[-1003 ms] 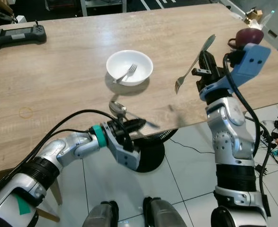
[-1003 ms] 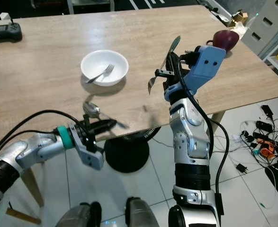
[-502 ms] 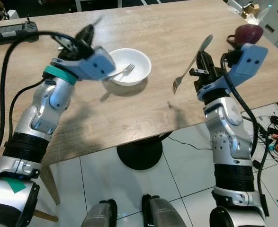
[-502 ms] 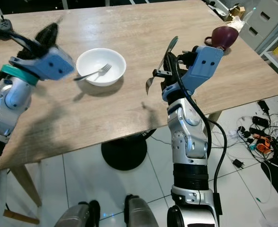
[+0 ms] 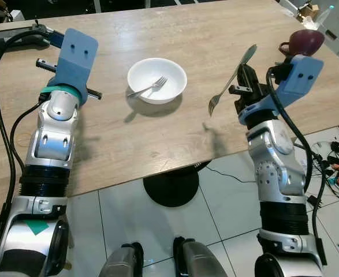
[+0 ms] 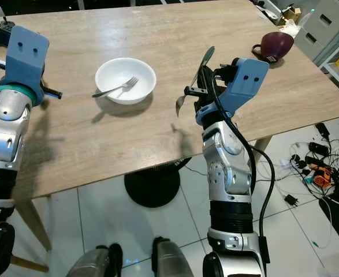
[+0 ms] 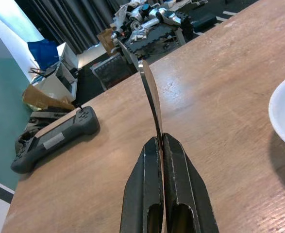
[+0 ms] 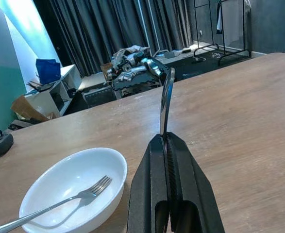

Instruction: Setting the table

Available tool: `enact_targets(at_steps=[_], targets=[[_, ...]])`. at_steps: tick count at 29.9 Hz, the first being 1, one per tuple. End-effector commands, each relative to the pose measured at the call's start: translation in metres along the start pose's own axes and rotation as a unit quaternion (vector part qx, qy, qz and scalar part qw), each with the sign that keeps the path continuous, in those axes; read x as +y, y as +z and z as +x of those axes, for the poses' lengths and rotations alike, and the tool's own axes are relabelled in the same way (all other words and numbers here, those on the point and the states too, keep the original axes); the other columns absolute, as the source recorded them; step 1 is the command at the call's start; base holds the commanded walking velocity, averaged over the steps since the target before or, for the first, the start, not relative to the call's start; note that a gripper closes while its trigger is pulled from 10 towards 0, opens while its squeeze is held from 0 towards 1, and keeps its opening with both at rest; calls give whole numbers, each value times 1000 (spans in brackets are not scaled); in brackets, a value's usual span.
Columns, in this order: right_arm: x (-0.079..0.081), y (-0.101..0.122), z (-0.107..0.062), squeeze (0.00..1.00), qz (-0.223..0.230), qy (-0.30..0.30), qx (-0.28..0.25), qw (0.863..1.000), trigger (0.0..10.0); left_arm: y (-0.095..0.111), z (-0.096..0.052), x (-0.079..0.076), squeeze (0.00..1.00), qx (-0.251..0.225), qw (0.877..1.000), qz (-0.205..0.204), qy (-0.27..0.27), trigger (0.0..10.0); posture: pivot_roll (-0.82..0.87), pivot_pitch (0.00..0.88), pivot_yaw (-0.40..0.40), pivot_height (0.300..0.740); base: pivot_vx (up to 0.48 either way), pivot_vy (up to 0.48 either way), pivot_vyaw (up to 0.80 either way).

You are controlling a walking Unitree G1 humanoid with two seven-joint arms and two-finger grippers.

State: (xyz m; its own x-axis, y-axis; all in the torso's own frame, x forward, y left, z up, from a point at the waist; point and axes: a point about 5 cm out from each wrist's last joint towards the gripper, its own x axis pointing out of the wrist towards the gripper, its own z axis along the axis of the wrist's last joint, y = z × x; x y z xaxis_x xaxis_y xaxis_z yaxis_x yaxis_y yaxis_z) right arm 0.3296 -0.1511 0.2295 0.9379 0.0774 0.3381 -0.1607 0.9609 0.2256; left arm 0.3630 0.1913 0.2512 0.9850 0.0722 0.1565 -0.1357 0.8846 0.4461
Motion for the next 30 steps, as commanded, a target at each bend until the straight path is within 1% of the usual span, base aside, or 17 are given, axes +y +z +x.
enact_targets(at_steps=[1, 3, 4, 6, 7, 10, 11, 14, 16, 18, 19, 20, 21, 22, 24, 29, 30], targets=[[-3, 2, -5, 0, -34, -3, -7, 999, 10000, 11, -4, 2, 0, -17, 1000, -3, -6, 10000, -103, 58, 43, 740, 0, 0, 0], [0, 4, -11, 0, -95, 14, -16, 995, 10000, 23, -13, 3, 0, -46, 999, 3, -24, 10000, -100, 56, 46, 740, 0, 0, 0], [0, 4, -11, 0, -95, 14, -16, 995, 10000, 23, -13, 3, 0, -46, 999, 3, -24, 10000, -100, 56, 46, 740, 0, 0, 0], [6, 2, -20, 0, -109, 49, -10, 993, 10000, 32, -20, 6, 0, -92, 995, 30, -13, 10000, -90, 56, 51, 740, 0, 0, 0], [6, 2, -20, 0, -109, 49, -10, 993, 10000, 32, -20, 6, 0, -92, 995, 30, -13, 10000, -90, 56, 51, 740, 0, 0, 0], [11, 1, -27, 0, -138, 84, -8, 987, 10000, 45, -29, 7, 0, -148, 987, 64, -19, 10000, -89, 55, 52, 740, 0, 0, 0], [11, 1, -29, 0, -164, 88, -11, 982, 10000, 50, -34, 5, 0, -169, 983, 60, -31, 10000, -79, 54, 54, 740, 0, 0, 0], [8, 3, -30, 0, -209, 71, -19, 975, 10000, 56, -47, 2, 0, -160, 984, -22, -69, 10000, -79, 54, 54, 740, 0, 0, 0], [8, 3, -30, 0, -209, 71, -19, 975, 10000, 56, -47, 2, 0, -160, 984, -22, -69, 10000, -79, 54, 54, 740, 0, 0, 0], [-1, 2, -31, 0, -240, 27, -17, 970, 10000, 48, -67, -15, 0, -139, 977, -67, -145, 10000, -77, 56, 46, 740, 0, 0, 0], [-1, 2, -31, 0, -240, 27, -17, 970, 10000, 48, -67, -15, 0, -139, 977, -67, -145, 10000, -77, 56, 46, 740, 0, 0, 0], [-5, 1, -33, 0, -250, 5, -15, 968, 10000, 42, -79, -26, 0, -127, 970, -89, -188, 10000, -78, 55, 45, 740, 0, 0, 0], [-5, 1, -33, 0, -250, 5, -15, 968, 10000, 42, -79, -26, 0, -127, 970, -89, -188, 10000, -78, 55, 45, 740, 0, 0, 0], [-7, 0, -34, 0, -256, -9, -14, 966, 10000, 38, -87, -33, 0, -119, 964, -103, -215, 10000, -78, 55, 45, 740, 0, 0, 0], [-12, -3, -39, 0, -252, -32, -6, 967, 10000, 29, -100, -48, 0, -138, 960, -53, -239, 10000, -82, 51, 48, 740, 0, 0, 0], [-15, -5, -42, 0, -248, -48, -2, 968, 10000, 24, -109, -56, 0, -158, 957, -14, -244, 10000, -87, 47, 52, 740, 0, 0, 0], [-18, -6, -44, 0, -246, -59, -5, 967, 10000, 25, -112, -57, 0, -204, 952, 72, -219, 10000, -90, 44, 54, 740, 0, 0, 0]])
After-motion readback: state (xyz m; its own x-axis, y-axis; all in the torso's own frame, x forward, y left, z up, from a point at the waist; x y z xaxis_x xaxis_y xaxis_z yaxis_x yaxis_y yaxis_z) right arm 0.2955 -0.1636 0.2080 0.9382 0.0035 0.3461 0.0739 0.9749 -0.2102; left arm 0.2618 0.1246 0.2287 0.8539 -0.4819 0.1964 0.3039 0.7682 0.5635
